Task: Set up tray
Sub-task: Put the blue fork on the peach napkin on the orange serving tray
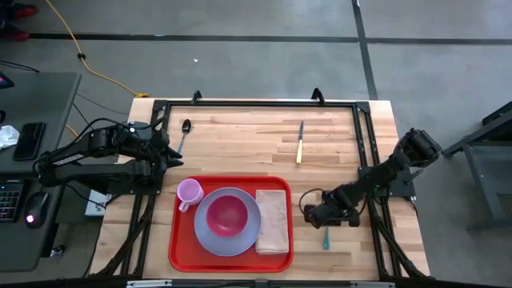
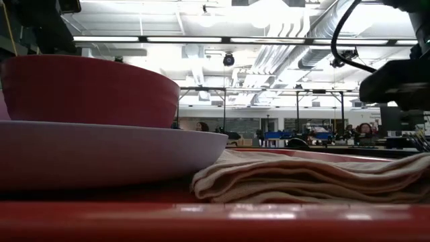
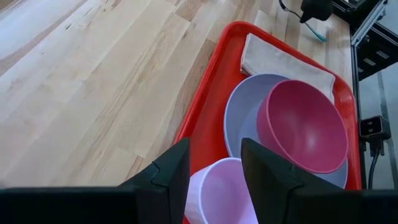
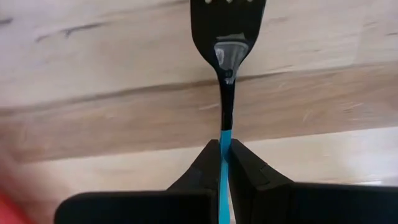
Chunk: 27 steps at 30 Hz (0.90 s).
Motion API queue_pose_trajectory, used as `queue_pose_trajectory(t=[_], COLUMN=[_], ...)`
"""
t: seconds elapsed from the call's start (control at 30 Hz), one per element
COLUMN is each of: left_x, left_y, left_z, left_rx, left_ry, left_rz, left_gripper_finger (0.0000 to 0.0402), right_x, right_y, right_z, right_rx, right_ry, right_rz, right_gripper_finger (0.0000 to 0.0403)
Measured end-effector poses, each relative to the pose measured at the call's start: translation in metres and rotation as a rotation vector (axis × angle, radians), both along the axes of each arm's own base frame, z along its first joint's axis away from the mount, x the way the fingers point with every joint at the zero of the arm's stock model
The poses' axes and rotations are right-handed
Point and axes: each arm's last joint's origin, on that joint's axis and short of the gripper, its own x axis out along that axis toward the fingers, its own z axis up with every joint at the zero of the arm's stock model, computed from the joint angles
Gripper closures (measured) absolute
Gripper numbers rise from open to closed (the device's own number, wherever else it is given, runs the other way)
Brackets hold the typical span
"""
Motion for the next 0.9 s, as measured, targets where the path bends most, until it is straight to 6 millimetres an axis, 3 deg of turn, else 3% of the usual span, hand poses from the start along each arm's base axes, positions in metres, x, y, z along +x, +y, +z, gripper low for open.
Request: queue_pose_trajectory(t=[0.3,0.9], left_x=[0.000,0.000], left_y=[0.000,0.000], left_z=[0.000,0.000], left_rx=[0.000,-0.003], left_ry=[0.000,-0.001], left_rz=[-0.001,-0.004], left_gripper_finger=[0.0227,0.0227], right_x=[0.011,0.045], right_y=[0.007,0.020], right_z=[0.007,0.056], right_rx=[0.065,0.094], right_ry=[-0.097,-0.303], right_rz=[0.000,-0.009], right_gripper_finger=[0.0403,0.0402])
